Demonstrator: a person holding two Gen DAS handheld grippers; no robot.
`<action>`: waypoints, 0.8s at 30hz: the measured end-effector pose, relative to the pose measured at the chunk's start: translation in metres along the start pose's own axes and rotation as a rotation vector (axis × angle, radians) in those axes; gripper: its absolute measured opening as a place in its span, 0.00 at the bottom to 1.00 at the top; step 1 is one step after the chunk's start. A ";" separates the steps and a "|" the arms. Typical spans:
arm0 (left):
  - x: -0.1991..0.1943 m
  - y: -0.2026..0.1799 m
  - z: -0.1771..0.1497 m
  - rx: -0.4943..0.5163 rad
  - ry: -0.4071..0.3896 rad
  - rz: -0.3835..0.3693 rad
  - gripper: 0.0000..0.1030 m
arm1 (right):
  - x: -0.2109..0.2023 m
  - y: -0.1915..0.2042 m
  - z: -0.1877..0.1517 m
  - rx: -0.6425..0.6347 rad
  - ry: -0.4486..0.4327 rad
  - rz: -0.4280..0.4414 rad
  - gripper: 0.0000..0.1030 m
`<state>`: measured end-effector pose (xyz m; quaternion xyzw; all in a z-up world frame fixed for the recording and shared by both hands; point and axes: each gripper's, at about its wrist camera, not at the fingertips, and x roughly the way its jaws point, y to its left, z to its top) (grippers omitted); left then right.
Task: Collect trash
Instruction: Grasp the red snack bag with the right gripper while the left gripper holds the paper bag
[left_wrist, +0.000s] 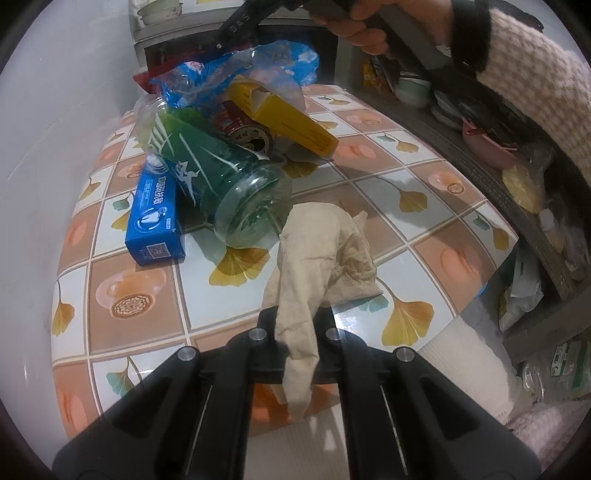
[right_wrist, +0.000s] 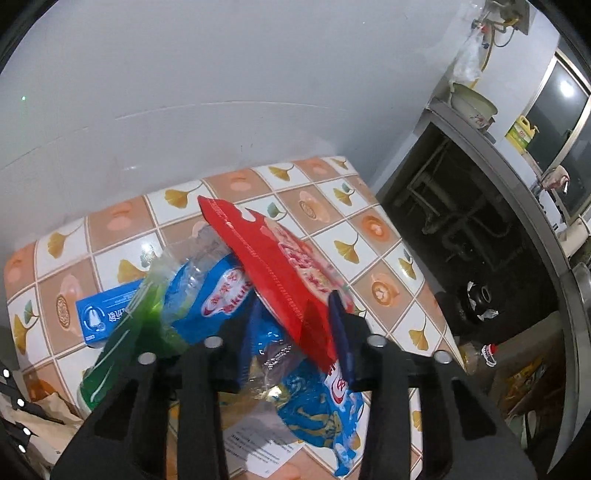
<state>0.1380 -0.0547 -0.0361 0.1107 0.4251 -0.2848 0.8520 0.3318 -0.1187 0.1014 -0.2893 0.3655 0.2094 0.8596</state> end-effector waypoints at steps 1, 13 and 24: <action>0.000 0.000 0.000 0.000 -0.001 -0.001 0.02 | 0.001 0.000 0.001 0.002 -0.002 -0.002 0.21; -0.003 0.001 0.000 0.001 -0.020 -0.003 0.02 | -0.014 -0.021 0.007 0.113 -0.097 -0.140 0.03; -0.003 0.001 0.002 -0.022 -0.033 -0.017 0.02 | -0.051 -0.068 -0.010 0.301 -0.204 -0.237 0.01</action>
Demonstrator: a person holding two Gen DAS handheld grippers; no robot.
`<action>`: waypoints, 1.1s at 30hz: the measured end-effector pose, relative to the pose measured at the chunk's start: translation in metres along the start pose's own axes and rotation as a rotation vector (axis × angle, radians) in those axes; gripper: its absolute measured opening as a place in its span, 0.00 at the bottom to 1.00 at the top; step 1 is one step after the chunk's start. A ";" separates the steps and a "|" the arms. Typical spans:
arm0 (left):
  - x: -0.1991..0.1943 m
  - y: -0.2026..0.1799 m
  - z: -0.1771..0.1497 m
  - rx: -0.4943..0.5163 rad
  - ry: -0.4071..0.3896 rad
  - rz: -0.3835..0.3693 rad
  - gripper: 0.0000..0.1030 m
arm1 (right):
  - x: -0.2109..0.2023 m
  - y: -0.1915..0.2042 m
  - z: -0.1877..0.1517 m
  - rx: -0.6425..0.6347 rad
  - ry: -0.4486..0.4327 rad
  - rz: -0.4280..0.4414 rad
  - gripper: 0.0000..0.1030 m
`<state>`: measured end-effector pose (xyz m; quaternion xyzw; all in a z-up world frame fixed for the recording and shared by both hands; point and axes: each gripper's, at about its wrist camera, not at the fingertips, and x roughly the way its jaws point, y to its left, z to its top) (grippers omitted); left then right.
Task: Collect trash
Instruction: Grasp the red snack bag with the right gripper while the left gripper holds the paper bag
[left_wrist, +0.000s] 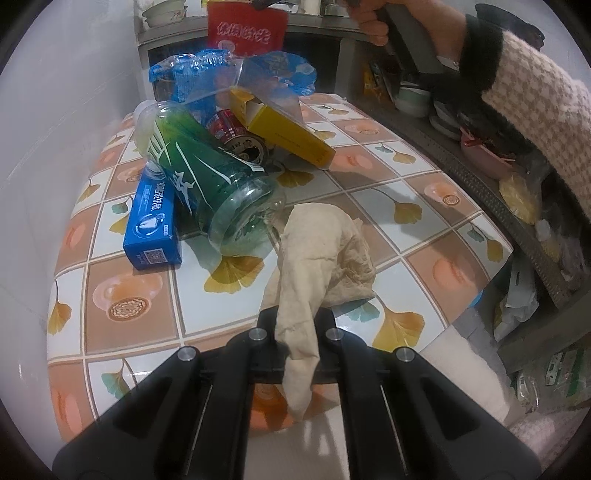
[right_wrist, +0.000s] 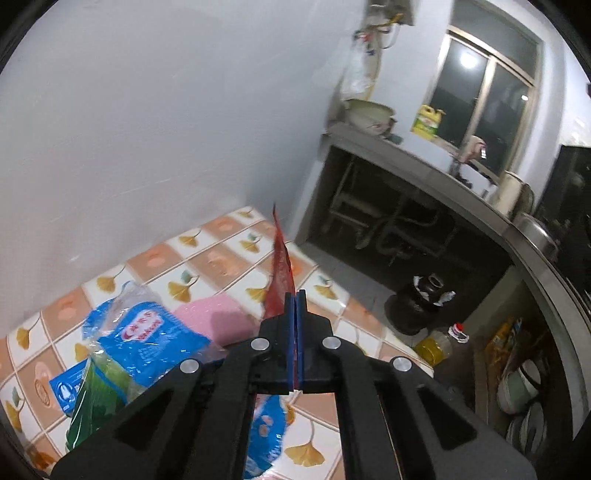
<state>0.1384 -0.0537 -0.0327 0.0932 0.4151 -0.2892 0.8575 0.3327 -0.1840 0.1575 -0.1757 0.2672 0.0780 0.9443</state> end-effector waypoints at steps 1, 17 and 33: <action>0.000 -0.001 0.000 0.001 -0.001 0.000 0.02 | -0.002 -0.004 0.000 0.010 -0.003 -0.004 0.01; -0.013 -0.018 0.012 0.023 -0.059 -0.033 0.02 | -0.088 -0.097 -0.028 0.206 -0.112 -0.161 0.00; -0.015 -0.054 0.029 0.064 -0.088 -0.105 0.02 | -0.164 -0.133 -0.136 0.431 -0.024 -0.105 0.00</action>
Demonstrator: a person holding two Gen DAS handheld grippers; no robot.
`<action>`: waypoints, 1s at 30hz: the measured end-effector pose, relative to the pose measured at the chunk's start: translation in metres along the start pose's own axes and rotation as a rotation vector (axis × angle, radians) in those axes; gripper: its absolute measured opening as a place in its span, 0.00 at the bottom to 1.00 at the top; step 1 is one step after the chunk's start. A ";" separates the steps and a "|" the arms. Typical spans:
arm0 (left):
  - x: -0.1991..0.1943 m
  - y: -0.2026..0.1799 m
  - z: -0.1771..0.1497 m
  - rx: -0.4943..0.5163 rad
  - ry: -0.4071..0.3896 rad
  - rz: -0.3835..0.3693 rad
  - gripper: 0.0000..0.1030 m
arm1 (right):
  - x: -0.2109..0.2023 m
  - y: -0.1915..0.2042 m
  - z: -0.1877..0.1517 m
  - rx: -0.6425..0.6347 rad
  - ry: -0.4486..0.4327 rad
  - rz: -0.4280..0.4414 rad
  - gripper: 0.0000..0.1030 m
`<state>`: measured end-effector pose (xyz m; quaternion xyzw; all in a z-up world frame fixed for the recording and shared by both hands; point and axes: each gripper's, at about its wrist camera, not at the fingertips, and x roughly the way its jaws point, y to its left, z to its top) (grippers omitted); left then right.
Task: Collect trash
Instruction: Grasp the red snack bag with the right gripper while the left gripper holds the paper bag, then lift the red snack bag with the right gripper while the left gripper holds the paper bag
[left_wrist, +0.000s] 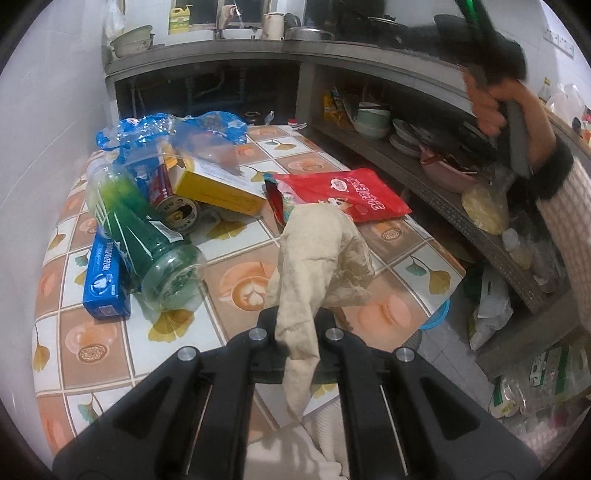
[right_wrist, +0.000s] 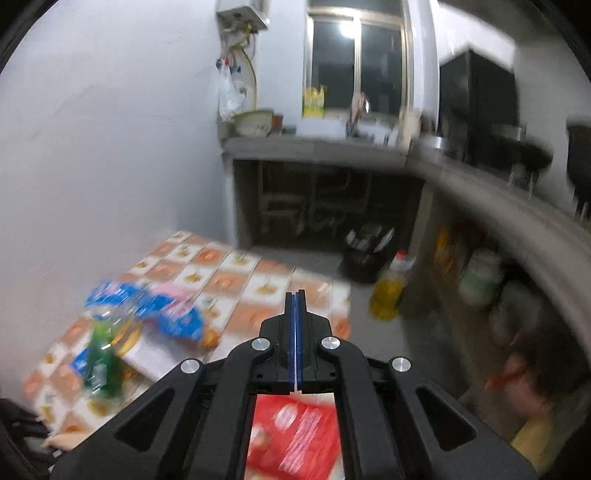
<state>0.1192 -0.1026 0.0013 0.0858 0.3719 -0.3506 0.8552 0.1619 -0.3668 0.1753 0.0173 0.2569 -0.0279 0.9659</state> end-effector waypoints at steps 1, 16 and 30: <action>0.000 0.000 -0.001 -0.001 0.005 0.001 0.02 | -0.001 -0.004 -0.010 0.026 0.016 0.003 0.03; 0.036 0.005 0.042 -0.060 -0.013 -0.011 0.02 | 0.052 -0.085 -0.170 0.621 0.390 0.159 0.39; 0.133 -0.032 0.077 0.027 0.096 0.077 0.02 | 0.074 -0.092 -0.194 0.708 0.449 0.256 0.39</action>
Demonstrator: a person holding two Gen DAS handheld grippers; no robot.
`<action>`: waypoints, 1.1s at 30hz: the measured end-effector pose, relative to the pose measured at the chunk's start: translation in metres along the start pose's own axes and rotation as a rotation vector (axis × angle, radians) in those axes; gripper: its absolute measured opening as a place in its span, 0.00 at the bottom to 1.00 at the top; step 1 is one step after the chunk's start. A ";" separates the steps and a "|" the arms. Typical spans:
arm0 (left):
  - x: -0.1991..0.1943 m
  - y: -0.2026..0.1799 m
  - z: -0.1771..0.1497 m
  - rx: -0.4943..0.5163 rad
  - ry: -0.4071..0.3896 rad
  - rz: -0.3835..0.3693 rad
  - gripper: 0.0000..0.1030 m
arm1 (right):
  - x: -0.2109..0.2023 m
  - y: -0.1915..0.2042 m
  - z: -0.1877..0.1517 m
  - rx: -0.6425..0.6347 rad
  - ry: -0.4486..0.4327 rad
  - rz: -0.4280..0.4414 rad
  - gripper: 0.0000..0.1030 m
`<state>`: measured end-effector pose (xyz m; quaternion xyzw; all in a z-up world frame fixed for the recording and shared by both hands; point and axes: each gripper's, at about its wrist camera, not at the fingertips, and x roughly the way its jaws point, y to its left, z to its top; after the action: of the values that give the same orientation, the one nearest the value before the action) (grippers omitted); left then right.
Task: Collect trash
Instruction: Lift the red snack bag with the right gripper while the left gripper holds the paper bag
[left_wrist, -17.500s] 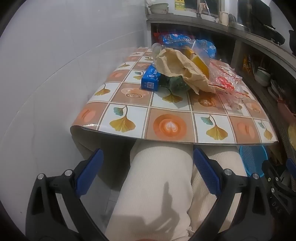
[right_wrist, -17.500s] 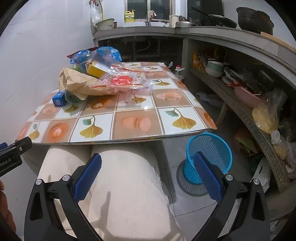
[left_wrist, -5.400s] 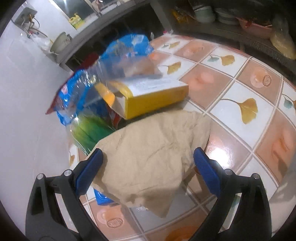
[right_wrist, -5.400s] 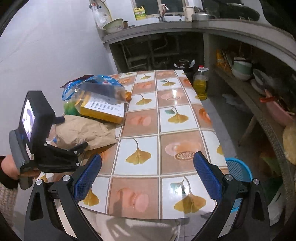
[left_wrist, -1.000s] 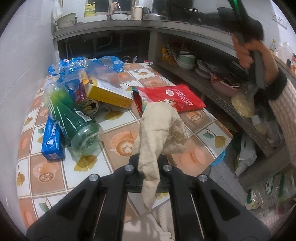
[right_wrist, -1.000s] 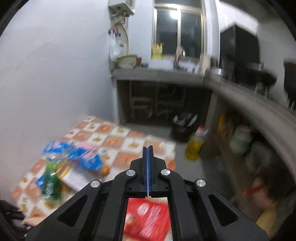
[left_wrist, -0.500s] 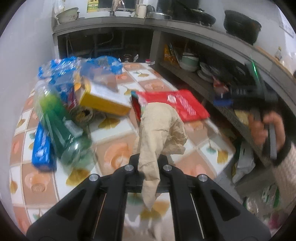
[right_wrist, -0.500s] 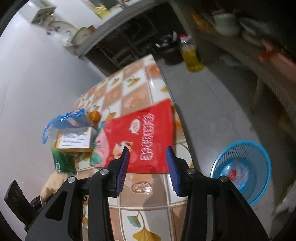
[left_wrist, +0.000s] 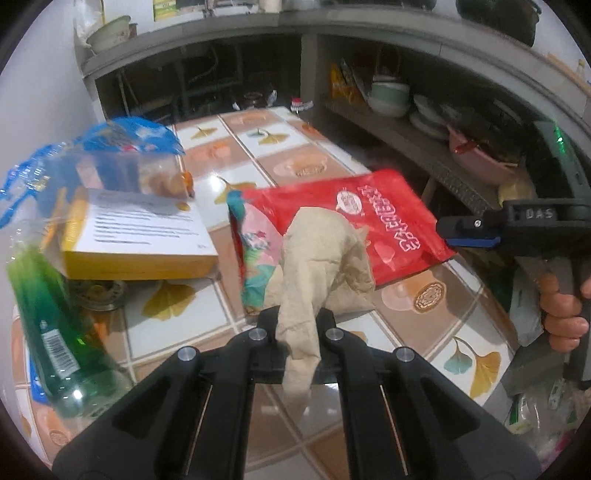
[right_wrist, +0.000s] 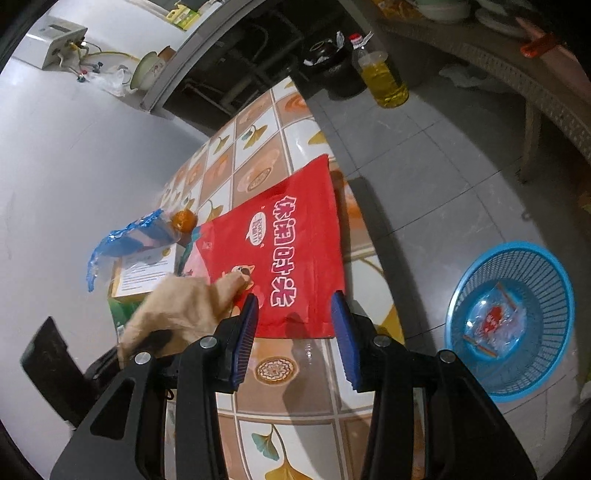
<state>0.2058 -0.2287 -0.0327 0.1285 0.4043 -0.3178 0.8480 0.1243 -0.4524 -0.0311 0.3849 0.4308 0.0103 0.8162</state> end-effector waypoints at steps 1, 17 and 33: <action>0.004 -0.001 0.000 0.000 0.008 0.002 0.02 | 0.002 -0.001 0.000 0.003 0.004 0.010 0.39; 0.026 0.000 -0.005 -0.013 0.056 -0.005 0.02 | 0.019 -0.003 -0.001 0.037 0.014 0.105 0.05; 0.033 0.000 -0.007 -0.010 0.071 -0.005 0.02 | -0.005 -0.005 0.009 -0.053 -0.130 -0.045 0.41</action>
<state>0.2173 -0.2397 -0.0618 0.1344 0.4358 -0.3132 0.8330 0.1264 -0.4631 -0.0274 0.3532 0.3849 -0.0219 0.8524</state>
